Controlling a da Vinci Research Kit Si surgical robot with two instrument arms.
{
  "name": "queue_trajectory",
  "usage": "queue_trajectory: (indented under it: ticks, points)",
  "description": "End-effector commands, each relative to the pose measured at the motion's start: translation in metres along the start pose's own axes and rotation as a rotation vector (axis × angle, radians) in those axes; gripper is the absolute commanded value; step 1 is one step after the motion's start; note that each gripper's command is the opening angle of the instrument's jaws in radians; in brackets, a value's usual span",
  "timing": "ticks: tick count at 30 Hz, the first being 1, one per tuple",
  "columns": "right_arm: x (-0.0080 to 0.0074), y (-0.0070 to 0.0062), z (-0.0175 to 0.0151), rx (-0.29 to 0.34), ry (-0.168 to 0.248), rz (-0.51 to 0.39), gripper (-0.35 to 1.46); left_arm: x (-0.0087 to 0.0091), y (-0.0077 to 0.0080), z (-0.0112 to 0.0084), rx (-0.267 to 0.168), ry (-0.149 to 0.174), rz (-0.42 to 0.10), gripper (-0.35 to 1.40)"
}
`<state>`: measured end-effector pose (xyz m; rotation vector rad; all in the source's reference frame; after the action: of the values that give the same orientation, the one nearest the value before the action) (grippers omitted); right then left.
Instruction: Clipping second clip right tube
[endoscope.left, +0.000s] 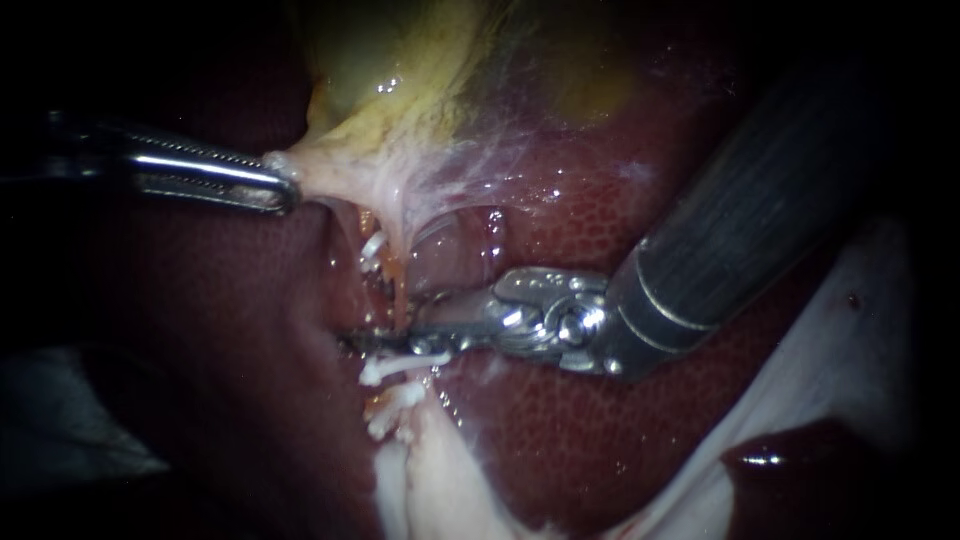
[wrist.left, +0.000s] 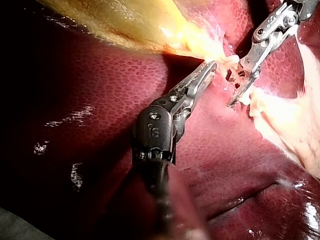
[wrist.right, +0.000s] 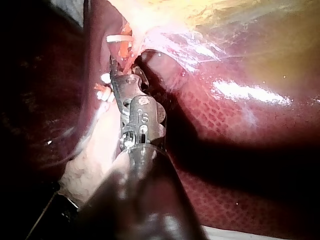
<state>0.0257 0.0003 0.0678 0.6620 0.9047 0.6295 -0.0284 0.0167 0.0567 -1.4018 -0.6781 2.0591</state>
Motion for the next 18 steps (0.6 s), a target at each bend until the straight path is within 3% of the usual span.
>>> queue_trajectory:
  ticks: [1, 4, 6, 9, 18]
  points:
    - [0.0, 0.0, 0.0, -0.001, 0.0, 0.0, -0.12, 0.0, 0.0, 0.0, 0.0, 0.0, 0.0, -0.35]
    - [0.0001, 0.0002, 0.0003, 0.002, 0.012, 0.001, 0.34, 0.0, 0.0, 0.0, 0.0, 0.0, 0.0, -0.35]
    - [0.0003, 0.0004, 0.0006, 0.009, 0.034, -0.004, 0.46, 0.0, 0.0, -0.0001, 0.0, 0.0, 0.0, -0.35]
    - [0.0005, 0.0007, 0.0007, 0.019, 0.061, -0.038, 0.5, 0.0, 0.0, -0.0002, -0.001, 0.0, 0.0, -0.35]
    - [0.0001, 0.0008, -0.0006, 0.036, 0.068, -0.039, 0.5, -0.0001, 0.0, -0.0003, -0.002, 0.0, 0.0, -0.35]
